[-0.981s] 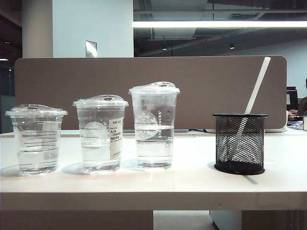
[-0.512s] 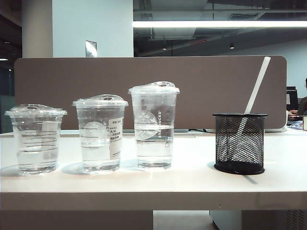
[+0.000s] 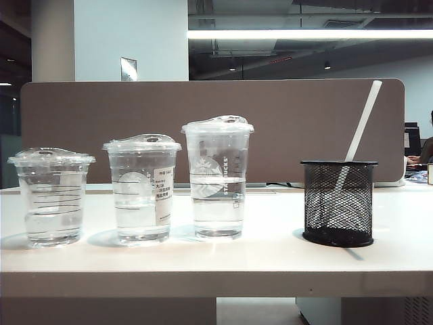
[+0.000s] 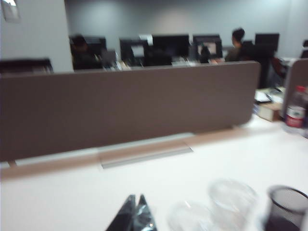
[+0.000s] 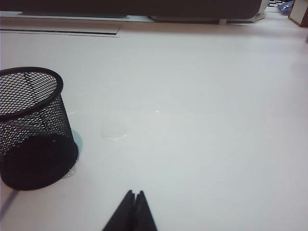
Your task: Pick up the straw and insert it into the medium coffee cup.
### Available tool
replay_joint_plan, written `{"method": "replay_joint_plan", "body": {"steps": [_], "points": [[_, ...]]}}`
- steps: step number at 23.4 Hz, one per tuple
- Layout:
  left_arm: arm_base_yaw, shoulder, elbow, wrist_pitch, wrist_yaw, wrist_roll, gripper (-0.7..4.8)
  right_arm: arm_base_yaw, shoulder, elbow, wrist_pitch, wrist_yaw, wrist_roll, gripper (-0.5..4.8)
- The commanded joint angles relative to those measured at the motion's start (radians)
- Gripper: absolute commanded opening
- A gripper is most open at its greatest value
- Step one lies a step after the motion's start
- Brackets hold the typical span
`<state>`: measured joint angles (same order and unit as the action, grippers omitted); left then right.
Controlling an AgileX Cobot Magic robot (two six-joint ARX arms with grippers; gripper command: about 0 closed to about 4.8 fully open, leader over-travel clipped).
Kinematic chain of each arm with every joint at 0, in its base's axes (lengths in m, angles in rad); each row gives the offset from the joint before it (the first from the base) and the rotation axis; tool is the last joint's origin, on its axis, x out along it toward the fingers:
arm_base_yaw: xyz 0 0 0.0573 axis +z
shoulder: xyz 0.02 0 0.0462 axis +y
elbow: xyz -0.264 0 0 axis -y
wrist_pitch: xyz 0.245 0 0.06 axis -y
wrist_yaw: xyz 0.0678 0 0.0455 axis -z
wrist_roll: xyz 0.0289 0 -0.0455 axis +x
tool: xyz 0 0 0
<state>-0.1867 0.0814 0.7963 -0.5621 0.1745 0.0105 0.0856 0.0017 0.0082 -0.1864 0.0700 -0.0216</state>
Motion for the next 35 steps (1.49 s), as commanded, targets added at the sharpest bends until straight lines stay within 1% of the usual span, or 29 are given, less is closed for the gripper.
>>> {"method": "replay_joint_plan", "body": {"steps": [1, 2, 4, 7, 9, 24, 25, 28, 31, 32, 33, 34, 35], "points": [[0.001, 0.002, 0.14, -0.283, 0.037, -0.013, -0.01, 0.001, -0.001, -0.007, 0.01, -0.002, 0.003, -0.05], [0.002, 0.002, 0.193, -0.37, 0.058, -0.02, -0.01, 0.001, -0.001, -0.007, 0.01, -0.002, 0.003, -0.05], [0.004, 0.002, 0.254, -0.48, 0.075, -0.032, -0.01, 0.001, -0.001, -0.007, 0.01, -0.002, 0.003, -0.05], [0.005, 0.001, 0.306, -0.582, 0.077, -0.049, -0.01, 0.001, -0.001, -0.007, 0.01, -0.002, 0.003, -0.05], [0.005, 0.0, 0.311, -0.613, 0.077, -0.048, -0.01, 0.001, -0.002, -0.007, 0.01, -0.002, 0.003, -0.05], [0.005, 0.0, 0.311, -0.613, 0.077, -0.054, -0.01, 0.001, -0.001, -0.007, 0.01, -0.002, 0.003, -0.05], [0.005, 0.0, 0.311, -0.622, 0.082, -0.076, -0.01, 0.001, -0.001, -0.007, 0.01, -0.002, 0.003, -0.05], [0.005, 0.0, 0.311, -0.684, 0.128, -0.079, -0.01, 0.001, -0.001, -0.007, 0.009, -0.01, 0.004, -0.05], [0.005, 0.0, 0.311, -0.704, 0.156, -0.077, -0.01, 0.001, -0.001, -0.007, 0.007, -0.027, 0.009, -0.06], [0.005, 0.0, 0.311, -0.705, 0.163, -0.074, -0.01, 0.001, -0.001, -0.006, 0.009, -0.025, 0.022, -0.06], [0.004, 0.0, 0.311, -0.705, 0.163, -0.07, -0.01, 0.0, -0.001, 0.005, 0.039, -0.018, 0.093, -0.06], [0.004, 0.0, 0.311, -0.705, 0.163, -0.069, -0.01, 0.001, -0.001, 0.023, 0.036, -0.011, 0.112, -0.06], [0.004, 0.0, 0.311, -0.704, 0.163, -0.062, -0.01, 0.002, -0.001, 0.082, 0.009, 0.006, 0.124, -0.06]]}}
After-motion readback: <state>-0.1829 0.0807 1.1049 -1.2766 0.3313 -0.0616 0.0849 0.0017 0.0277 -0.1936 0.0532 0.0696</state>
